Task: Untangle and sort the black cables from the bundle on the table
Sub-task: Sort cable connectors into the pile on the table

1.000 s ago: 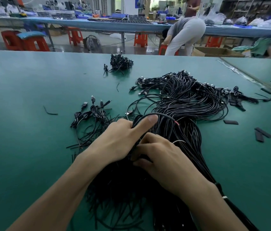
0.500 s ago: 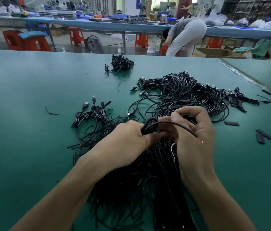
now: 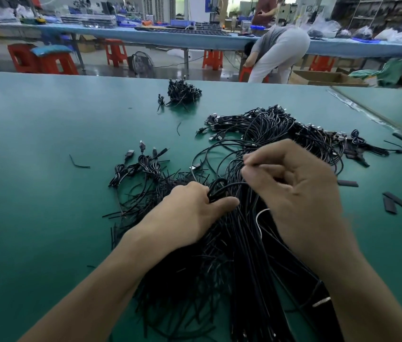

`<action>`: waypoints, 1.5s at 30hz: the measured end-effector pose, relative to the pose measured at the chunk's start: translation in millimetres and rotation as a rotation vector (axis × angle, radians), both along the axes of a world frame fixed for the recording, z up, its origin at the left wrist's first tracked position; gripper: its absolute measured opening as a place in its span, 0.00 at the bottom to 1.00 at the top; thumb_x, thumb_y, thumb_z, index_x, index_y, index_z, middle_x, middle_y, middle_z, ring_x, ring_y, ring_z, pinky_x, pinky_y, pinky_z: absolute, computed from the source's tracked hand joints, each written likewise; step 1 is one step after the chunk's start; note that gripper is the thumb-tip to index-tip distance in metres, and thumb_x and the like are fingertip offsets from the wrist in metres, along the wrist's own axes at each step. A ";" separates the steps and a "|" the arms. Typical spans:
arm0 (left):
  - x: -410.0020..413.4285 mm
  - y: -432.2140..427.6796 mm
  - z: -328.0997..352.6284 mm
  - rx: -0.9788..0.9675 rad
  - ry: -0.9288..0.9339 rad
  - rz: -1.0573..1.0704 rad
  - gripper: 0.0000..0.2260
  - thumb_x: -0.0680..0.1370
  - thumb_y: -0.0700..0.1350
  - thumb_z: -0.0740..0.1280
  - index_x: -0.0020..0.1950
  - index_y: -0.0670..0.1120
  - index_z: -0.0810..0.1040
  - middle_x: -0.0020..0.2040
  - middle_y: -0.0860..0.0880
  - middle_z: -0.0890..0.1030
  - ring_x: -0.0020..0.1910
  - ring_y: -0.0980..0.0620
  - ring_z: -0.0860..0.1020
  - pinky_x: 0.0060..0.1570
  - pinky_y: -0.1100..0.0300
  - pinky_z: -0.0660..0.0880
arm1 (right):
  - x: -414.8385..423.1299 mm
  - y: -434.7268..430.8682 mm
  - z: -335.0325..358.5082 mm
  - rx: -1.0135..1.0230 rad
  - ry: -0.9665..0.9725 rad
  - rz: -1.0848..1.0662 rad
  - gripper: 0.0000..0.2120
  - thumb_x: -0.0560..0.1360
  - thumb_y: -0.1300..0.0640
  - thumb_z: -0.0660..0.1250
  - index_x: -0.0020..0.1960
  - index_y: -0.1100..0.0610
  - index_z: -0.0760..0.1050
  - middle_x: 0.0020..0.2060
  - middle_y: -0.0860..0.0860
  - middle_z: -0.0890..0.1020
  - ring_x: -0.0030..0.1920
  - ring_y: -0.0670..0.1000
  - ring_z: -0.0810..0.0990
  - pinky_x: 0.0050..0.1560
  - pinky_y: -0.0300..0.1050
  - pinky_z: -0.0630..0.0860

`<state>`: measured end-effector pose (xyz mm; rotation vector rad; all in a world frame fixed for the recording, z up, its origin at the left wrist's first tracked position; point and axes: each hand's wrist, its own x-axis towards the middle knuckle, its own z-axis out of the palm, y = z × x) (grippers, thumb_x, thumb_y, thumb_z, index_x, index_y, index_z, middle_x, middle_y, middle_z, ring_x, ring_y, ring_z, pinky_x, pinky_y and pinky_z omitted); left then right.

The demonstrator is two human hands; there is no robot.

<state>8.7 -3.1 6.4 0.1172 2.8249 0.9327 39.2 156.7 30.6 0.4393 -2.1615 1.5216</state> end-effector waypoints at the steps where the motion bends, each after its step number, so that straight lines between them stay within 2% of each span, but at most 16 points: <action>1: 2.3 1.1 2.4 0.044 -0.010 -0.038 0.30 0.69 0.75 0.63 0.30 0.48 0.64 0.21 0.56 0.68 0.19 0.56 0.64 0.19 0.63 0.58 | -0.5 -2.9 -4.3 0.026 0.006 -0.014 0.05 0.76 0.56 0.70 0.44 0.46 0.77 0.43 0.44 0.82 0.44 0.46 0.83 0.38 0.38 0.79; 4: 7.4 3.9 7.6 0.225 -0.039 -0.201 0.32 0.64 0.77 0.62 0.28 0.48 0.62 0.20 0.55 0.61 0.19 0.55 0.58 0.20 0.65 0.54 | -0.6 -7.4 -10.7 -0.015 0.065 -0.054 0.05 0.76 0.55 0.68 0.45 0.45 0.76 0.41 0.45 0.80 0.40 0.50 0.81 0.34 0.54 0.81; 8: 11.4 7.8 9.1 0.356 0.007 -0.332 0.34 0.65 0.81 0.53 0.30 0.49 0.60 0.24 0.54 0.61 0.22 0.53 0.58 0.25 0.58 0.56 | -2.6 -4.9 -11.2 -0.128 0.163 -0.142 0.07 0.78 0.58 0.67 0.44 0.47 0.74 0.36 0.46 0.79 0.32 0.48 0.78 0.31 0.49 0.76; 11: 16.2 11.1 7.0 0.464 -0.014 -0.379 0.43 0.65 0.83 0.43 0.35 0.40 0.60 0.29 0.47 0.59 0.25 0.51 0.55 0.24 0.58 0.55 | -3.9 -5.2 -14.2 -0.107 0.193 -0.179 0.07 0.78 0.59 0.67 0.44 0.49 0.74 0.38 0.48 0.78 0.31 0.52 0.73 0.32 0.51 0.73; 15: 20.1 18.4 5.4 0.657 -0.111 -0.324 0.28 0.81 0.67 0.44 0.33 0.47 0.61 0.25 0.55 0.60 0.22 0.57 0.57 0.22 0.69 0.59 | -2.8 -5.2 -14.8 -0.111 0.188 -0.199 0.07 0.78 0.60 0.67 0.44 0.50 0.73 0.38 0.49 0.76 0.32 0.54 0.71 0.33 0.52 0.71; 18: 17.1 19.4 3.3 0.740 -0.114 -0.288 0.23 0.83 0.62 0.48 0.33 0.51 0.63 0.25 0.56 0.61 0.22 0.55 0.56 0.22 0.65 0.55 | -2.4 -3.9 -12.7 -0.135 0.158 -0.208 0.09 0.78 0.59 0.67 0.43 0.48 0.73 0.36 0.48 0.77 0.30 0.53 0.73 0.29 0.49 0.72; 21: 15.2 18.2 2.9 0.790 -0.097 -0.277 0.24 0.83 0.61 0.50 0.32 0.51 0.63 0.26 0.53 0.59 0.24 0.52 0.53 0.24 0.63 0.52 | -5.0 -1.3 -11.6 -0.424 -0.026 -0.214 0.10 0.78 0.60 0.69 0.42 0.46 0.75 0.34 0.46 0.80 0.31 0.49 0.79 0.30 0.38 0.73; 24: 16.0 18.8 5.7 0.867 -0.083 -0.291 0.21 0.80 0.61 0.52 0.33 0.50 0.64 0.27 0.52 0.59 0.25 0.53 0.53 0.23 0.63 0.53 | -9.9 3.3 -13.5 -0.922 -0.361 -0.165 0.05 0.78 0.61 0.68 0.44 0.53 0.76 0.33 0.47 0.82 0.33 0.47 0.81 0.30 0.38 0.73; 26: 17.2 20.7 6.6 0.925 -0.068 -0.317 0.21 0.80 0.60 0.53 0.32 0.51 0.67 0.27 0.54 0.61 0.24 0.55 0.54 0.22 0.64 0.54 | -9.9 1.9 -17.0 -1.038 -0.520 -0.134 0.02 0.78 0.60 0.68 0.47 0.55 0.76 0.33 0.48 0.83 0.32 0.47 0.80 0.31 0.38 0.71; 29: 18.3 23.1 6.8 0.964 -0.050 -0.301 0.21 0.80 0.59 0.55 0.31 0.51 0.72 0.25 0.56 0.63 0.22 0.57 0.57 0.21 0.66 0.56 | -6.9 -12.2 -23.4 -0.929 -0.587 -0.069 0.03 0.77 0.59 0.68 0.45 0.56 0.76 0.30 0.50 0.79 0.28 0.47 0.76 0.32 0.41 0.66; 32: 17.2 23.7 5.4 0.969 0.029 -0.258 0.22 0.81 0.59 0.57 0.31 0.50 0.73 0.24 0.56 0.65 0.21 0.57 0.59 0.21 0.67 0.58 | -0.5 -28.1 -22.7 -0.886 -0.537 0.019 0.14 0.77 0.60 0.68 0.33 0.54 0.74 0.25 0.49 0.73 0.27 0.47 0.69 0.31 0.41 0.65; 34: 16.6 24.2 4.2 0.989 0.070 -0.227 0.22 0.81 0.58 0.58 0.30 0.51 0.75 0.23 0.56 0.66 0.20 0.57 0.59 0.21 0.68 0.58 | 2.9 -33.6 -20.9 -0.910 -0.541 0.051 0.18 0.78 0.60 0.67 0.30 0.51 0.73 0.25 0.47 0.70 0.28 0.46 0.67 0.30 0.40 0.65; 38: 15.4 25.2 3.8 1.038 0.150 -0.143 0.23 0.83 0.54 0.58 0.31 0.48 0.78 0.22 0.57 0.69 0.18 0.61 0.63 0.19 0.70 0.60 | 5.5 -35.7 -16.9 -0.851 -0.532 0.023 0.13 0.77 0.59 0.69 0.33 0.52 0.80 0.29 0.46 0.75 0.29 0.43 0.70 0.31 0.38 0.65; 41: 12.1 23.9 3.3 1.002 0.192 -0.081 0.19 0.85 0.51 0.57 0.48 0.43 0.83 0.25 0.58 0.72 0.21 0.62 0.67 0.22 0.72 0.63 | 6.9 -34.6 -13.5 -0.831 -0.493 0.070 0.11 0.76 0.59 0.70 0.36 0.52 0.84 0.30 0.46 0.80 0.28 0.41 0.75 0.27 0.34 0.70; 42: 10.8 23.5 2.3 0.987 0.209 -0.060 0.16 0.85 0.51 0.57 0.49 0.45 0.81 0.25 0.59 0.72 0.22 0.62 0.68 0.23 0.71 0.64 | 7.4 -33.9 -12.7 -0.805 -0.495 0.092 0.10 0.76 0.59 0.70 0.36 0.52 0.84 0.30 0.46 0.81 0.28 0.41 0.75 0.27 0.33 0.71; 45: 7.5 21.1 -0.8 0.885 0.308 0.014 0.14 0.83 0.54 0.59 0.39 0.56 0.73 0.27 0.58 0.70 0.25 0.59 0.67 0.28 0.62 0.65 | 6.5 -29.8 -14.7 -0.668 -0.535 0.121 0.09 0.75 0.60 0.71 0.37 0.54 0.85 0.31 0.49 0.82 0.29 0.42 0.76 0.28 0.33 0.72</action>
